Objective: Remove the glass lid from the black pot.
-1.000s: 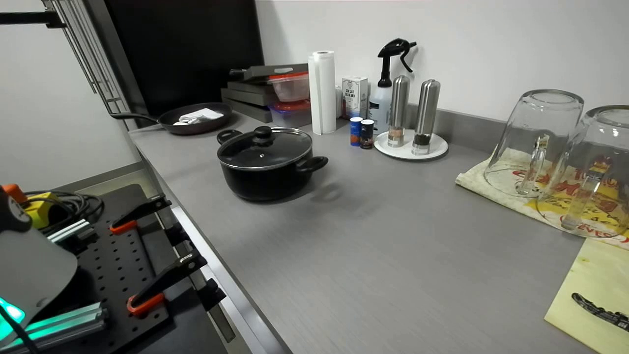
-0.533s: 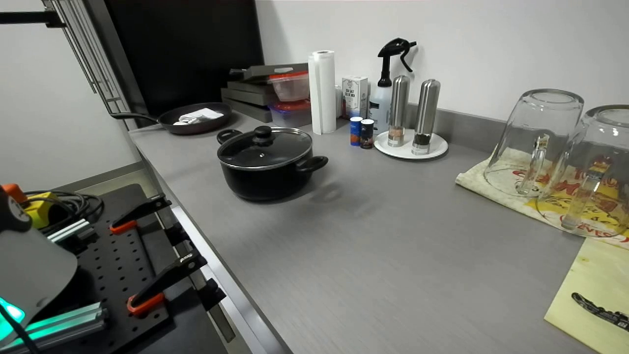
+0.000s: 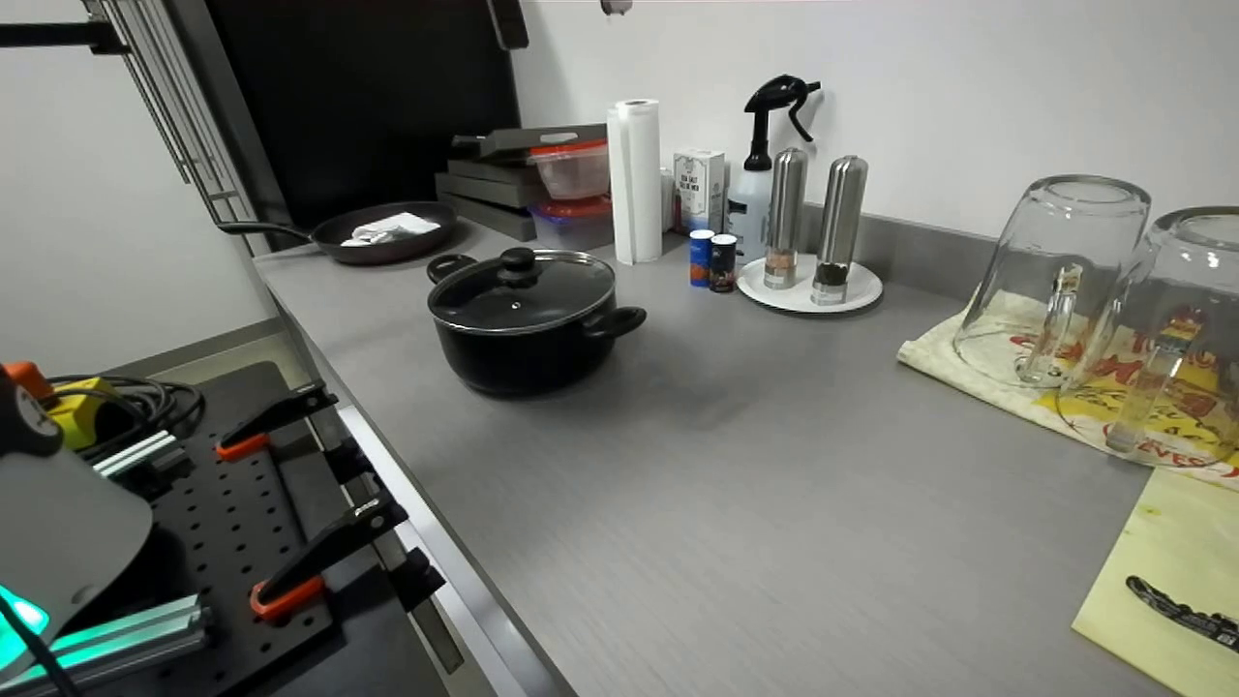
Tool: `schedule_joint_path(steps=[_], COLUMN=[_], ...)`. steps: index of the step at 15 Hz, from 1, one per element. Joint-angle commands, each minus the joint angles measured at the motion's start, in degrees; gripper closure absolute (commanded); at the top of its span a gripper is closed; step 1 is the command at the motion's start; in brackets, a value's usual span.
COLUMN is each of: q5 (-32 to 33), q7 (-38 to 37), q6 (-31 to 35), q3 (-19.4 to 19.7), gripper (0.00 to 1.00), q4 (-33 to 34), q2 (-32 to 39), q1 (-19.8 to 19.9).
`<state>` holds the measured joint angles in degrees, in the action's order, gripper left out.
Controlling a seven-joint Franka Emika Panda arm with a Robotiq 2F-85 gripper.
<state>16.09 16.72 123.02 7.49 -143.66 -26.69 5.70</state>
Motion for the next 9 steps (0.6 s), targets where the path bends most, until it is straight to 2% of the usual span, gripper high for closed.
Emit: schedule_joint_path(steps=[1, 5, 9], q5=[2.30, 3.88, 2.78], q7=[-1.50, -1.64, -0.27], q6=[3.42, 6.16, 6.97], q3=[-3.50, -6.88, -8.83], gripper=[0.00, 0.00, 0.00], q4=[2.60, 5.28, 9.31], q2=[8.76, 18.00, 26.19], q1=[-2.08, -4.33, -6.64])
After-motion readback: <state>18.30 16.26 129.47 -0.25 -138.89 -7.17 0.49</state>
